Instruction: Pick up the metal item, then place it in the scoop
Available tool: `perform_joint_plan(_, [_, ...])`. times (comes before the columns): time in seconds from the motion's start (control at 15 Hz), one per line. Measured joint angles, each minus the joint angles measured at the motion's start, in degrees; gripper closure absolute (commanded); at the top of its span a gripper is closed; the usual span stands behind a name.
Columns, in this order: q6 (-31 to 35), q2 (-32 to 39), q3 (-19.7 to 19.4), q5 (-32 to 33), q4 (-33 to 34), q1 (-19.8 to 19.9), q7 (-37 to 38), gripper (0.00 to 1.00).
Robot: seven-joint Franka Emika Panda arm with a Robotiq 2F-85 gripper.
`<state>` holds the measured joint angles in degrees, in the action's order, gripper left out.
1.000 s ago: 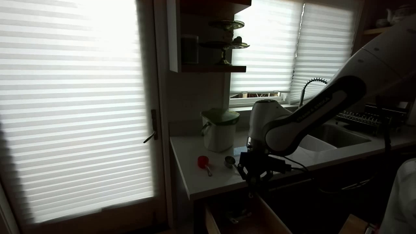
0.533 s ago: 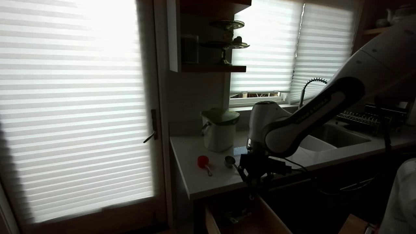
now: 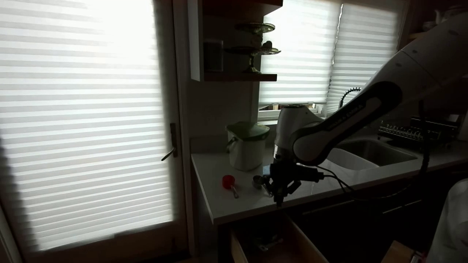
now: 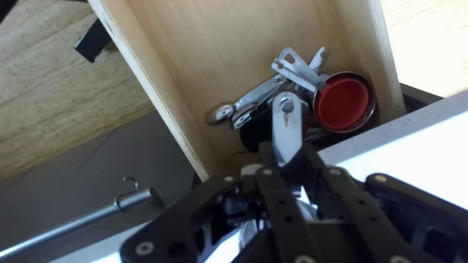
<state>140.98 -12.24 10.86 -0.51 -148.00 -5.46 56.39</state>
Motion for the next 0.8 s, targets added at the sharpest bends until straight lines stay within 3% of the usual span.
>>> perform_joint_plan(0.47, [-0.56,7.76,-4.31,2.05,9.05,2.49,-23.11,0.95])
perform_joint_plan(0.8, [-0.76,15.11,-6.94,6.42,16.08,3.56,-30.61,0.95])
